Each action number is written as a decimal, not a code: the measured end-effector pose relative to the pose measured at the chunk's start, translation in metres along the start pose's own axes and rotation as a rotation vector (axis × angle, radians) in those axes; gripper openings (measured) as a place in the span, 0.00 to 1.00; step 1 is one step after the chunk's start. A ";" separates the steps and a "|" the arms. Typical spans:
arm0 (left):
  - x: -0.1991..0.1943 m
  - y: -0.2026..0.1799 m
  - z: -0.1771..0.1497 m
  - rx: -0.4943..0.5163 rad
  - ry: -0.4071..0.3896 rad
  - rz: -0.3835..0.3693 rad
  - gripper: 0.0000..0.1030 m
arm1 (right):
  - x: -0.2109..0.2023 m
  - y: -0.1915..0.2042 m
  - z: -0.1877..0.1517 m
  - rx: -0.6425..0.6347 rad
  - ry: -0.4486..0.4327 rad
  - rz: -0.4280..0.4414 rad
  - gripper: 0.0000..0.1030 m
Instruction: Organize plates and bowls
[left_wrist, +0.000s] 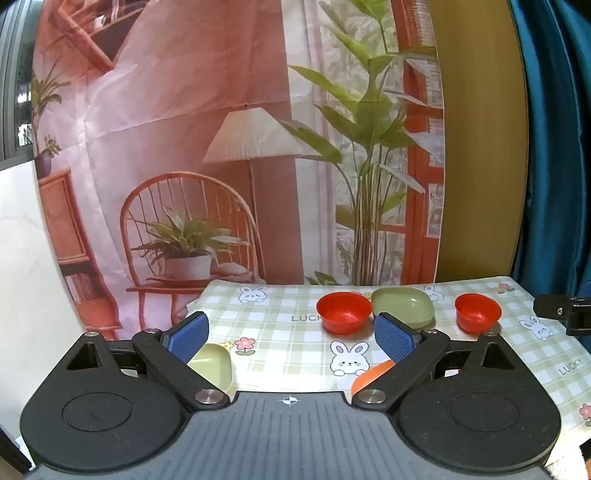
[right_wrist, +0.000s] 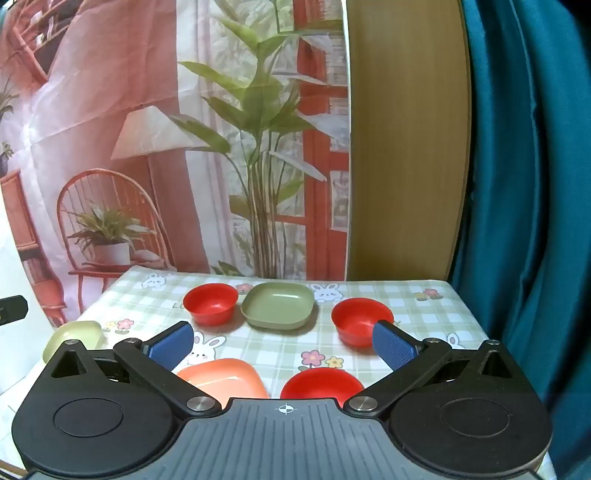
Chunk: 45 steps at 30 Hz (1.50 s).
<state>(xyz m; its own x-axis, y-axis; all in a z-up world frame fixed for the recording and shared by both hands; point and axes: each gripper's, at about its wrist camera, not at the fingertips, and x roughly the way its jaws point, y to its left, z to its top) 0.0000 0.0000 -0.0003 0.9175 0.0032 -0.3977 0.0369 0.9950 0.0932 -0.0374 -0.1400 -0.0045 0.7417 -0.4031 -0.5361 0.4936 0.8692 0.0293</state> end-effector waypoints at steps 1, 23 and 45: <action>0.000 0.001 0.000 -0.003 0.003 -0.003 0.95 | 0.000 0.000 0.000 0.001 0.002 0.000 1.00; -0.005 -0.003 -0.001 0.010 -0.026 0.020 0.95 | -0.004 -0.005 0.001 0.003 -0.008 0.000 1.00; -0.008 -0.002 -0.001 0.002 -0.040 0.018 0.95 | -0.007 -0.002 0.002 0.005 -0.018 -0.002 1.00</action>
<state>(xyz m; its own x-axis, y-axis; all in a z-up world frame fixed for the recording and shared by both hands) -0.0083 -0.0022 0.0017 0.9330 0.0174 -0.3595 0.0209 0.9945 0.1023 -0.0426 -0.1400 0.0010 0.7485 -0.4102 -0.5211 0.4976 0.8668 0.0324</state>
